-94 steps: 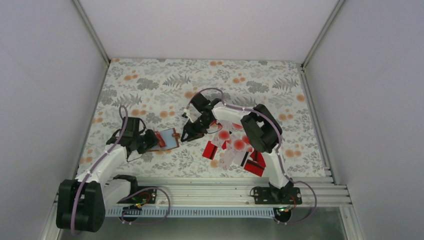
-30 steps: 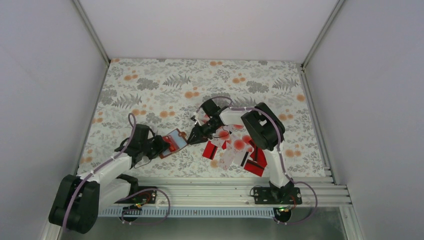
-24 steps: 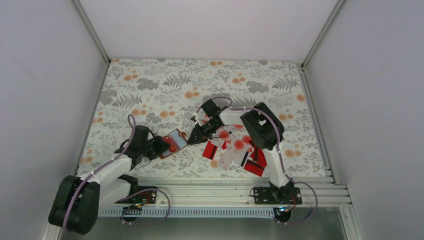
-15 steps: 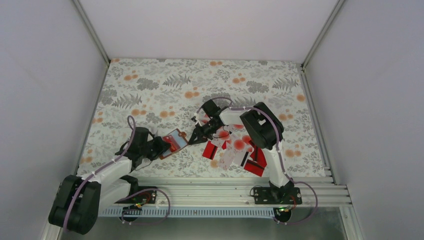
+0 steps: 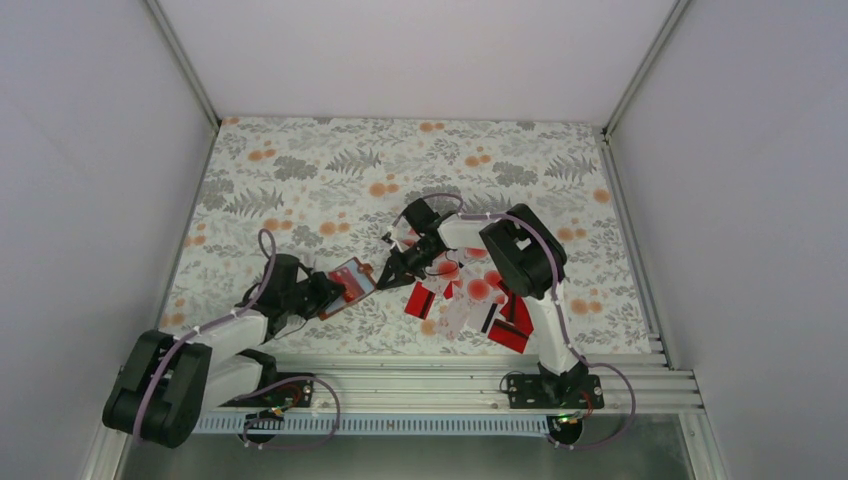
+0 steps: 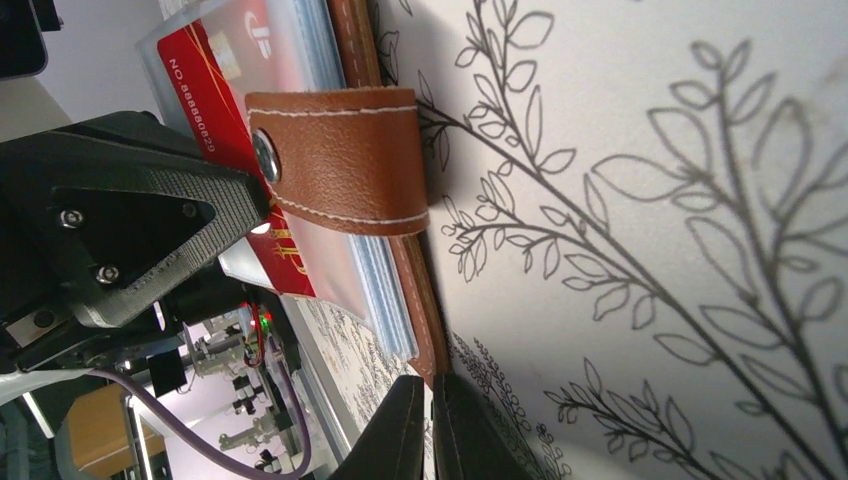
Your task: Put the credit cards into the card holder
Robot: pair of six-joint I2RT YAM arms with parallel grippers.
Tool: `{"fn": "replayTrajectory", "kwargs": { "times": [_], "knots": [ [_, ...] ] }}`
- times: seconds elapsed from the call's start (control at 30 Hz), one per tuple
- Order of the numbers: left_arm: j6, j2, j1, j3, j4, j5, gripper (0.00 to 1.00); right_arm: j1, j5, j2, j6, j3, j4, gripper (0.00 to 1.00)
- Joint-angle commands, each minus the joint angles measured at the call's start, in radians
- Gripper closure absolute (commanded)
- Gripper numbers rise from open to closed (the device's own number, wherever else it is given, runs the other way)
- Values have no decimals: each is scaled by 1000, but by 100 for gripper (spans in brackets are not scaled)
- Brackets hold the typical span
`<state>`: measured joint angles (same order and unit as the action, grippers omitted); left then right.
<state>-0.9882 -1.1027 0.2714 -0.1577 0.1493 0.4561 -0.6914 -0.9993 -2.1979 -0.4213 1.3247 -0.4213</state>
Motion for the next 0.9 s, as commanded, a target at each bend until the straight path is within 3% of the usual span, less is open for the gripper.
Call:
{"fn": "replayTrajectory", "kwargs": {
  "times": [0.0, 0.5, 0.87],
  "knots": [
    [7, -59, 7, 21, -34, -21, 98, -14, -16, -23, 25, 33, -26, 96],
    [46, -177, 13, -63, -29, 4, 97, -14, -31, -39, 11, 80, -28, 96],
    [136, -228, 27, -123, -127, -6, 88, -14, -42, -49, 18, 95, -36, 96]
  ]
}}
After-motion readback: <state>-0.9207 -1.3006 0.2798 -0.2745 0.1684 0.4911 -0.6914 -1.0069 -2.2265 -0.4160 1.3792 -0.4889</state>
